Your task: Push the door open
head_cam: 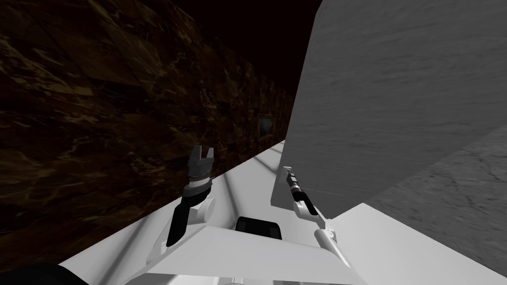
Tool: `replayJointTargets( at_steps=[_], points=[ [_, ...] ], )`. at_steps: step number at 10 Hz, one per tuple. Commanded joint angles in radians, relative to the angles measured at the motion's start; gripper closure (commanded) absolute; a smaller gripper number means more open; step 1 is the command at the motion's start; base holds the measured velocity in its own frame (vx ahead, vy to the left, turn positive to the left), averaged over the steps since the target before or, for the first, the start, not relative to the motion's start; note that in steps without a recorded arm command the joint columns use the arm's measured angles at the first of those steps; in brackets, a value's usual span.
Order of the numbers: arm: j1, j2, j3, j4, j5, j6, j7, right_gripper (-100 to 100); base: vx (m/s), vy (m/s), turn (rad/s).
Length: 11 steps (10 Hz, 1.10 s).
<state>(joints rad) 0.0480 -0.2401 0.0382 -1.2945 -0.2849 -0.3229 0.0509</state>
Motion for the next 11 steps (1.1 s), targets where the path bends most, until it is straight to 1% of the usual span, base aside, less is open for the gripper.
replayJointTargets(
  at_steps=[1, 2, 3, 5, 7, 8, 9, 10, 11],
  points=[
    [-0.014, 0.005, -0.029, 0.011, 0.000, -0.001, 0.004, 100, 0.107, 0.070, -0.061],
    [-0.025, 0.011, -0.047, 0.025, 0.000, 0.002, 0.006, 100, 0.128, 0.071, -0.073],
    [-0.030, 0.014, -0.055, 0.030, 0.000, 0.003, 0.007, 100, 0.121, 0.093, -0.037],
    [-0.048, 0.024, -0.083, 0.052, 0.001, 0.008, 0.010, 100, 0.159, 0.116, -0.063],
    [-0.062, 0.033, -0.107, 0.069, 0.002, 0.011, 0.013, 100, 0.199, 0.091, -0.060],
    [-0.059, 0.032, -0.098, 0.076, 0.003, 0.012, 0.013, 100, 0.096, 0.026, -0.021],
    [-0.065, 0.032, -0.118, 0.081, 0.000, 0.010, 0.016, 100, 0.154, 0.038, -0.049],
    [-0.066, 0.032, -0.123, 0.082, 0.000, 0.009, 0.017, 100, 0.220, 0.058, -0.067],
    [-0.069, 0.033, -0.142, 0.089, -0.003, 0.009, 0.021, 100, 0.212, 0.067, -0.068]
  ],
)
